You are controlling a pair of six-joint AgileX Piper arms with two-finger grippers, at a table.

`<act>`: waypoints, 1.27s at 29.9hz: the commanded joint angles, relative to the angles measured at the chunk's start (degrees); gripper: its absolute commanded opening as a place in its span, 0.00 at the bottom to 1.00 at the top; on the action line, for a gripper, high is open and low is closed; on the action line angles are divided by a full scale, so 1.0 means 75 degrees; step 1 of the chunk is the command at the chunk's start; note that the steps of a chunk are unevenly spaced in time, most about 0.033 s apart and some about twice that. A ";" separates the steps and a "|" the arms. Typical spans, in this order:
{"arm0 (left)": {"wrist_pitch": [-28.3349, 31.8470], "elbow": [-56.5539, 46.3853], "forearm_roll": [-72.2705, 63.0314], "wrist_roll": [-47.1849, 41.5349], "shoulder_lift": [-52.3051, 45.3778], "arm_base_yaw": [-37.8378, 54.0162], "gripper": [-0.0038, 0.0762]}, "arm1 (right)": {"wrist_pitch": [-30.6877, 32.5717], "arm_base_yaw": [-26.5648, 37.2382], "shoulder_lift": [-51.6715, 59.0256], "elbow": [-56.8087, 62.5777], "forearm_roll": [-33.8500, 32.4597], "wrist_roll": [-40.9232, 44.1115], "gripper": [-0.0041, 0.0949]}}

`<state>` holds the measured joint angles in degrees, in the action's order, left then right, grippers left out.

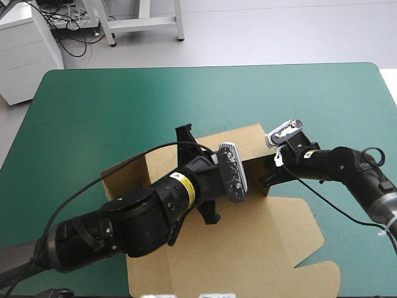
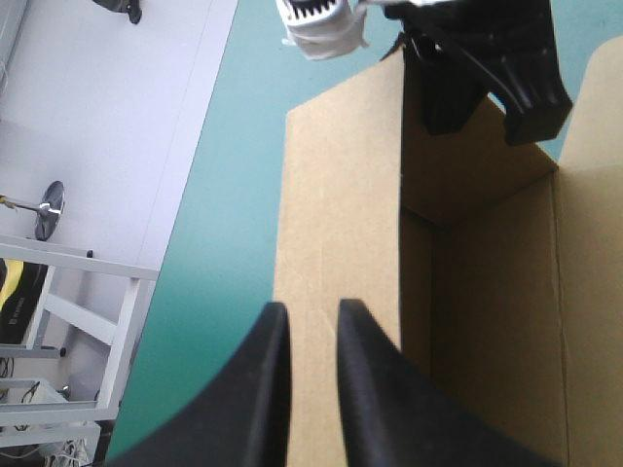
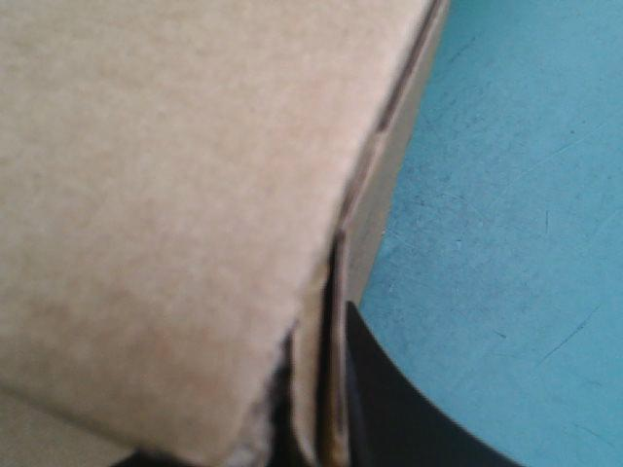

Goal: Fold the box

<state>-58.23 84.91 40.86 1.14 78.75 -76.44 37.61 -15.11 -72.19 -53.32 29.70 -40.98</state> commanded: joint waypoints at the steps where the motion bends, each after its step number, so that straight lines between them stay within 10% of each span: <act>1: -0.0159 0.0791 -0.0145 0.0310 -0.0259 0.0215 0.04 | -0.0217 0.0013 0.0202 -0.0195 0.0044 0.0024 0.02; 21: -0.0387 0.1469 -0.4437 0.1332 -0.1025 0.5492 0.04 | -0.0122 0.0013 0.0202 -0.0195 0.0044 0.0215 0.02; 38: 0.0680 -0.1647 -0.4791 0.1078 -0.3132 0.7369 0.04 | 0.1446 0.0013 0.0411 -0.1436 -0.1762 0.2514 0.02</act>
<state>-57.75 72.96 5.44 10.69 56.85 -21.22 45.81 -15.11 -71.05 -60.13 17.99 -25.56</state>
